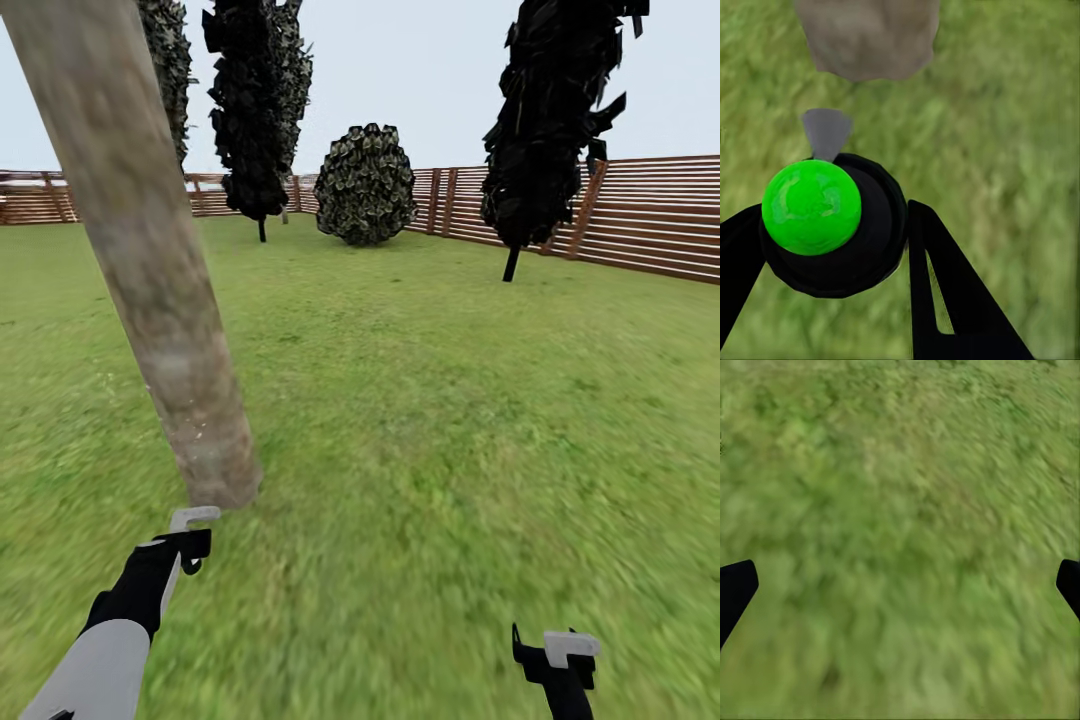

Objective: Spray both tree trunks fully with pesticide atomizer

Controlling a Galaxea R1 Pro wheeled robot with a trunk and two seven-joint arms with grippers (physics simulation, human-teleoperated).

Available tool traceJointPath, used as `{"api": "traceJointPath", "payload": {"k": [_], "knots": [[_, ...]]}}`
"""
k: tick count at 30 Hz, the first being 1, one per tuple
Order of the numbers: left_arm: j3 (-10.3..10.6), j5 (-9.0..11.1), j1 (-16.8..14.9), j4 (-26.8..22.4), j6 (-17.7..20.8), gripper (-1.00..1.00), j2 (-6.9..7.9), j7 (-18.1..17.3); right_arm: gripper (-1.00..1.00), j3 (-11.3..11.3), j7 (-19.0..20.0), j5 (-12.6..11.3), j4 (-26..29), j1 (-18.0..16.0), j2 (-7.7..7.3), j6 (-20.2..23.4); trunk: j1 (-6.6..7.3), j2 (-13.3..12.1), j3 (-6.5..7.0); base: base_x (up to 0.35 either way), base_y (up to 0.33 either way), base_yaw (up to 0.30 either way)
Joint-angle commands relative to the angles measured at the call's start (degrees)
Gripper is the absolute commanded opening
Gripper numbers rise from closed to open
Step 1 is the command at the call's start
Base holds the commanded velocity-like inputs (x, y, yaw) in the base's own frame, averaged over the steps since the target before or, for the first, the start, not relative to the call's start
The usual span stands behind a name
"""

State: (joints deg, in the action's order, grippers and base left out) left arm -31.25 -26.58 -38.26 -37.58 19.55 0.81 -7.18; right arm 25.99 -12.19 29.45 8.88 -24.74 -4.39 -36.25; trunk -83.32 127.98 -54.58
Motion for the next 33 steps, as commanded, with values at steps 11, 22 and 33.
{"api": "traceJointPath", "payload": {"k": [11,22,33], "knots": [[0.3,-0.6,-6.1,-2.9,4.6,-1.00,-0.86,-0.9,1.00,0.3,-0.4,0.6,-0.1,0.0,-0.01,-0.1,-0.01,0.0,-0.05,0.061,-0.059,0.212],[8.6,-0.9,-16.9,-3.0,16.0,-1.00,3.25,-6.2,1.00,0.3,-0.4,0.6,0.0,0.0,-0.11,-0.1,-0.01,0.0,-0.05,0.000,0.000,0.004],[12.0,-2.7,-20.1,-3.2,19.8,-1.00,8.44,-16.0,1.00,0.3,-0.4,0.6,0.0,0.0,-0.18,-0.1,-0.01,0.0,-0.05,0.000,0.000,0.042]]}}
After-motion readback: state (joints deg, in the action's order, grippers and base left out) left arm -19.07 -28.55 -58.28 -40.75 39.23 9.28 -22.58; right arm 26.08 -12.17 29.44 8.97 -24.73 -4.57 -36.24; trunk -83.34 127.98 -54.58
